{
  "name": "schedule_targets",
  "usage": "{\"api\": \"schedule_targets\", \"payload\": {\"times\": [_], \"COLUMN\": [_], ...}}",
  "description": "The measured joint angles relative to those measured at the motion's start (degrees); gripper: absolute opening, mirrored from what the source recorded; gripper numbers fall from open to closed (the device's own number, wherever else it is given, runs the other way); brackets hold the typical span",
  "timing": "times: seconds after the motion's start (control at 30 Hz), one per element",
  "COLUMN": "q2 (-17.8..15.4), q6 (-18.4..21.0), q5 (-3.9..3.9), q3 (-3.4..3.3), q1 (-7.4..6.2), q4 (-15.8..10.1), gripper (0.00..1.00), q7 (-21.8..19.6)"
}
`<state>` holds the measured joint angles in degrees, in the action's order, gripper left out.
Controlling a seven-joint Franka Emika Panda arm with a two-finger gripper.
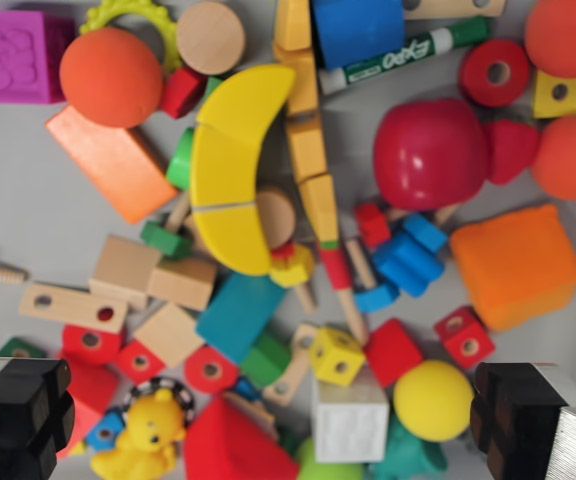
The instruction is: Pick an object from the bin
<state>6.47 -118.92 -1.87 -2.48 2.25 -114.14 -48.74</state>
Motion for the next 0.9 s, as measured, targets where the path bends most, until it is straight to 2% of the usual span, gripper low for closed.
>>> {"api": "schedule_targets", "payload": {"times": [0.57,0.9], "q2": [0.0,0.4], "q6": [0.0,-0.5], "q5": [0.00,0.02], "q3": [0.02,0.34], "q1": [-0.01,-0.42], "q4": [0.0,-0.2], "gripper": [1.00,1.00], "q7": [-0.1,-1.7]}}
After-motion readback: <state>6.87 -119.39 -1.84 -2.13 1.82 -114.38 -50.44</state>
